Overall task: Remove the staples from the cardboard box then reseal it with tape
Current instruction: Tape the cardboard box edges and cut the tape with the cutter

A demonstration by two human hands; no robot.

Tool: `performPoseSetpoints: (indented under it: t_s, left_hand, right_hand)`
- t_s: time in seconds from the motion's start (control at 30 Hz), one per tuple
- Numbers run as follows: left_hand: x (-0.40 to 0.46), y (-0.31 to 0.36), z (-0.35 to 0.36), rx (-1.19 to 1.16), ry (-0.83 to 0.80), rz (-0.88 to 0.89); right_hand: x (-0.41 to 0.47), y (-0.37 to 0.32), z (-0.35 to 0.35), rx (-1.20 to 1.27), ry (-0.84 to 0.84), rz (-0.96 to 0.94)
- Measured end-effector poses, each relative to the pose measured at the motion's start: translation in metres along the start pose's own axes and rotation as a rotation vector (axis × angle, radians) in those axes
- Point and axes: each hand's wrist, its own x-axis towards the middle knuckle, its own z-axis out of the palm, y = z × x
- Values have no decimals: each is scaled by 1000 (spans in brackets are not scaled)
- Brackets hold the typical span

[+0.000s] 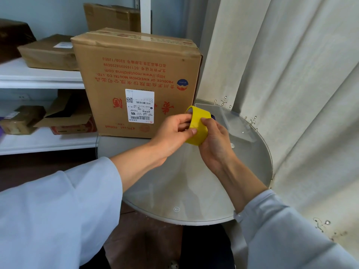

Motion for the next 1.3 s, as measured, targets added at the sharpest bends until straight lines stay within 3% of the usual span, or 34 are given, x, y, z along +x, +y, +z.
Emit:
performPoseSetpoints:
  t_s: [0.63,0.77,1.07,1.3]
  left_hand:
    - [3,2,0,-102,48,-65]
    - [3,2,0,-110,62,-75]
    - [1,3,4,-115,85,-102]
    - [0,3,7,-115,103,-113]
  right_hand:
    - [0,-1,-8,5,-147,-25]
    - [6,1,-9,98,-95,25]
    - [9,9,-10,-48,55,-5]
    - [8,10,-14,-92,28,-19]
